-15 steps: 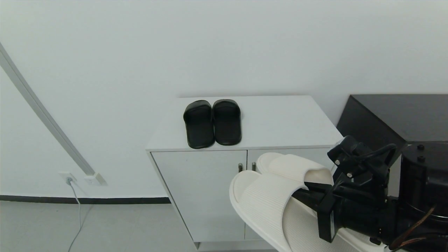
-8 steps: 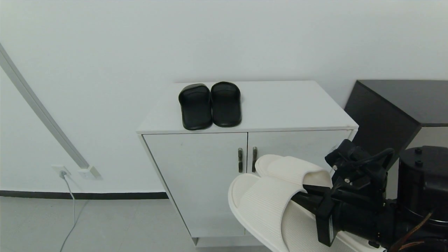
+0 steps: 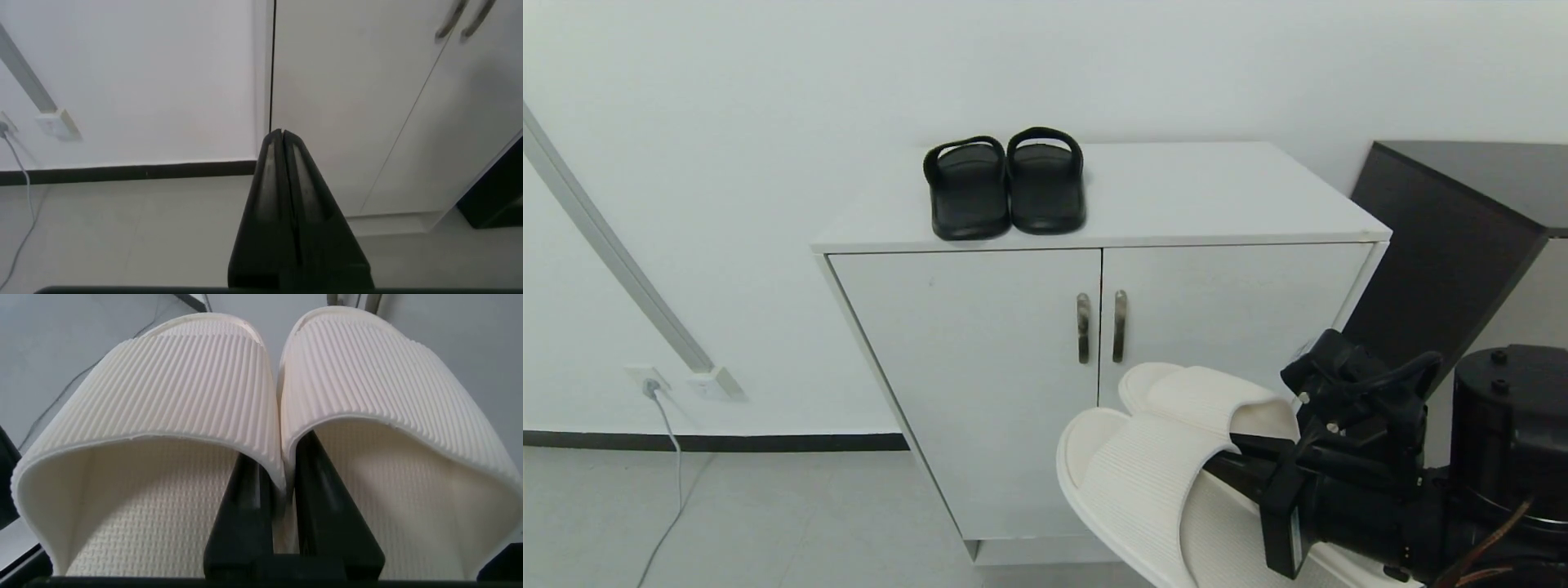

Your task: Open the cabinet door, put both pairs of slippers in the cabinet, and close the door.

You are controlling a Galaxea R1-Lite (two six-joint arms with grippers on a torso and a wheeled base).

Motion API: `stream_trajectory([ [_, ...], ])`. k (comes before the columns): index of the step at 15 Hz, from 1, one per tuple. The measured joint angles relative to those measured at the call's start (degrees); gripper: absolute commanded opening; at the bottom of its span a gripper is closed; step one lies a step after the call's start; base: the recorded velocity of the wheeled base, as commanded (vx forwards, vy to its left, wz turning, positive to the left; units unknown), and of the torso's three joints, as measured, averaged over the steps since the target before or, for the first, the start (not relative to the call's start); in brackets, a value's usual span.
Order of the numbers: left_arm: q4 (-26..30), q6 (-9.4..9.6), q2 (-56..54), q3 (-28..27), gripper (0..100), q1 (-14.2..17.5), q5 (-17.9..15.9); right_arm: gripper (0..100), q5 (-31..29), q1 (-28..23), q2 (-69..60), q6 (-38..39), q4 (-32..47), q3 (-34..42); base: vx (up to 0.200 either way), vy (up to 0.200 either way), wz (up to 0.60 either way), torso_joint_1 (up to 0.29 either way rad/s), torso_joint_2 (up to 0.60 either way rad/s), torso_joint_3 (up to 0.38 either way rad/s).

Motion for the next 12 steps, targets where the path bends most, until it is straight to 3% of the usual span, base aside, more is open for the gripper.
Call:
stream_trajectory([
  [3, -0.02, -0.02, 0.0, 0.0, 0, 0.0, -0.02, 0, 0.07, 0.0, 0.17, -0.43, 0.0, 0.24, 0.0, 0.0, 0.0, -0.15, 0.48, 0.328],
  [4, 0.0, -0.06, 0.0, 0.0, 100, 0.0, -0.02, 0, 0.13, -0.02, 0.17, -0.45, 0.0, 0.38, 0.0, 0.0, 0.0, -0.119, 0.46, 0.334],
  [12, 0.0, -0.09, 0.0, 0.0, 100, 0.0, -0.05, 0, 0.13, 0.0, 0.22, -0.78, -0.77, 1.18, 0.0, 0.0, 0.0, -0.077, 0.45, 0.365],
])
